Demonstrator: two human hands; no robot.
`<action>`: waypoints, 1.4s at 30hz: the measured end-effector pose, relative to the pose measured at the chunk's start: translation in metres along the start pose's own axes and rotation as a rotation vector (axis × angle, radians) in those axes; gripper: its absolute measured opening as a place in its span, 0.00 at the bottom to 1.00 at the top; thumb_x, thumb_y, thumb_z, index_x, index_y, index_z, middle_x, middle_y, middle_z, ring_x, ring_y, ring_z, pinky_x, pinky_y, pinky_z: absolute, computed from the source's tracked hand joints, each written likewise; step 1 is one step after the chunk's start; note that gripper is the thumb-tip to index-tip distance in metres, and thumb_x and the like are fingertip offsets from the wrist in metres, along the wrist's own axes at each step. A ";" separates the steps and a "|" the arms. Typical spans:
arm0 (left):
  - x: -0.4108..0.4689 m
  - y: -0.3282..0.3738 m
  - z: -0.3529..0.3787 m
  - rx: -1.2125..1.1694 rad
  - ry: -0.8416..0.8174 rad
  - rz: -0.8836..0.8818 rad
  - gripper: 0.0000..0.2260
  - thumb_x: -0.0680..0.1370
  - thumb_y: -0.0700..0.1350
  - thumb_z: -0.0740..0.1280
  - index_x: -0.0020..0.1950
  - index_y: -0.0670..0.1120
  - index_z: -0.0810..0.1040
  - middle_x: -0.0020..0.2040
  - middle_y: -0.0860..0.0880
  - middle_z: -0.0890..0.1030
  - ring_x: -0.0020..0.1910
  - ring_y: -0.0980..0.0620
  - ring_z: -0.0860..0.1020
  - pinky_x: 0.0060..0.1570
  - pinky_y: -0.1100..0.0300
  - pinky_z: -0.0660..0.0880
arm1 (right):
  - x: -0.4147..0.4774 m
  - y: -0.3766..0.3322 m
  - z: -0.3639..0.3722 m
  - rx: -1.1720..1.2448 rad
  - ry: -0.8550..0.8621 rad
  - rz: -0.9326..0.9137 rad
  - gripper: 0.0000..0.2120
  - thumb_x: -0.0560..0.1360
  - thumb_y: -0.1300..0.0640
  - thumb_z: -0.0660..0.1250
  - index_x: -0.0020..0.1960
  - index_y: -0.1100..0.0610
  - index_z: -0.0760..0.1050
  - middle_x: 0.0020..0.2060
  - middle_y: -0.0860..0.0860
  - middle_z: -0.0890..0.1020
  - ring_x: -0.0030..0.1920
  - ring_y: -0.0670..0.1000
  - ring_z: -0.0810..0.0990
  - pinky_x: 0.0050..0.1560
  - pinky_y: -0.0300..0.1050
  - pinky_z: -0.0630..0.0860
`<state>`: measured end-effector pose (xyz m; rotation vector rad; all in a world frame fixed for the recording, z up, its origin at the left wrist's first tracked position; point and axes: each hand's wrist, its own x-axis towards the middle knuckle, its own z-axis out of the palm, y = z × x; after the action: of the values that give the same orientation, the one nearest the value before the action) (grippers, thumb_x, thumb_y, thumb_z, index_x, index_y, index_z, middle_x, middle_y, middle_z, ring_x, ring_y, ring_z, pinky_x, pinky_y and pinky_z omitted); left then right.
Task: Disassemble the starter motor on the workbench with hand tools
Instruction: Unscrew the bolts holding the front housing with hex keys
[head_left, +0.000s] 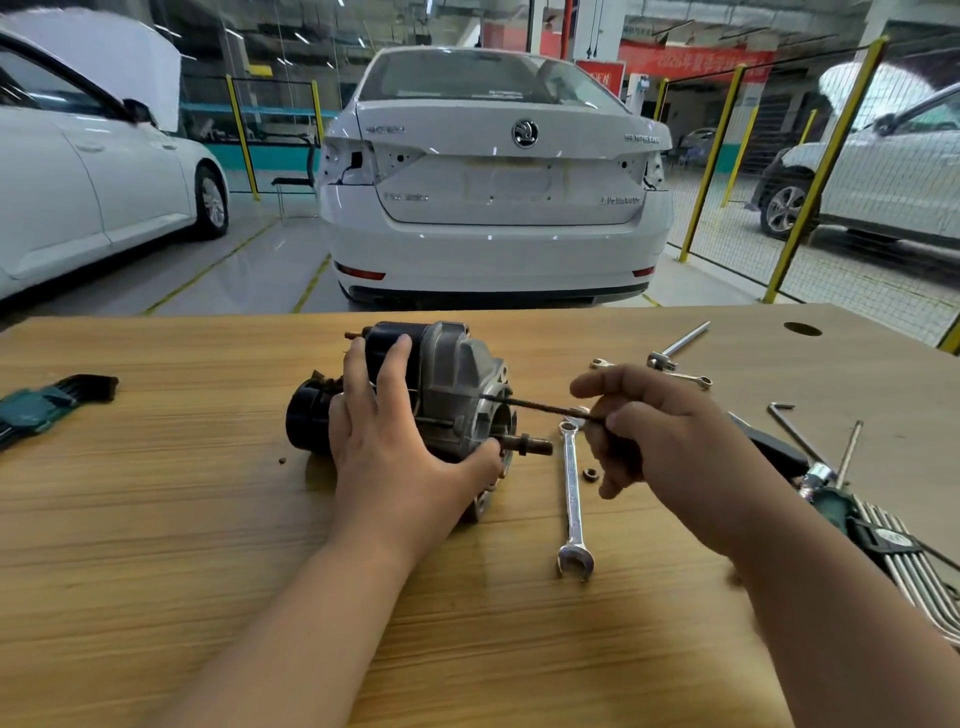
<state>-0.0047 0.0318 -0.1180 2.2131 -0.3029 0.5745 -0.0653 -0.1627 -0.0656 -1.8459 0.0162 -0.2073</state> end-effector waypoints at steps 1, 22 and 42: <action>0.001 -0.002 0.000 -0.002 0.005 -0.003 0.47 0.59 0.67 0.66 0.73 0.66 0.45 0.74 0.67 0.42 0.75 0.54 0.45 0.69 0.53 0.50 | -0.002 0.002 0.003 -0.053 0.019 0.020 0.17 0.79 0.66 0.56 0.50 0.50 0.80 0.27 0.49 0.75 0.27 0.49 0.74 0.36 0.54 0.78; -0.002 0.013 0.035 0.038 0.189 -0.192 0.38 0.71 0.57 0.72 0.72 0.41 0.58 0.78 0.43 0.54 0.78 0.44 0.43 0.76 0.47 0.46 | 0.006 0.004 0.039 -0.353 0.110 0.044 0.11 0.80 0.52 0.61 0.41 0.50 0.78 0.18 0.44 0.72 0.20 0.45 0.72 0.19 0.33 0.65; 0.008 0.016 0.035 0.058 0.327 -0.243 0.34 0.69 0.60 0.72 0.66 0.41 0.66 0.72 0.42 0.65 0.74 0.40 0.58 0.71 0.38 0.55 | 0.042 -0.019 0.024 0.323 -0.483 0.646 0.22 0.81 0.56 0.54 0.39 0.57 0.84 0.21 0.45 0.59 0.19 0.43 0.55 0.17 0.33 0.58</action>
<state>0.0068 -0.0059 -0.1234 2.1264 0.1527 0.8026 -0.0219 -0.1398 -0.0482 -1.4431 0.2262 0.6498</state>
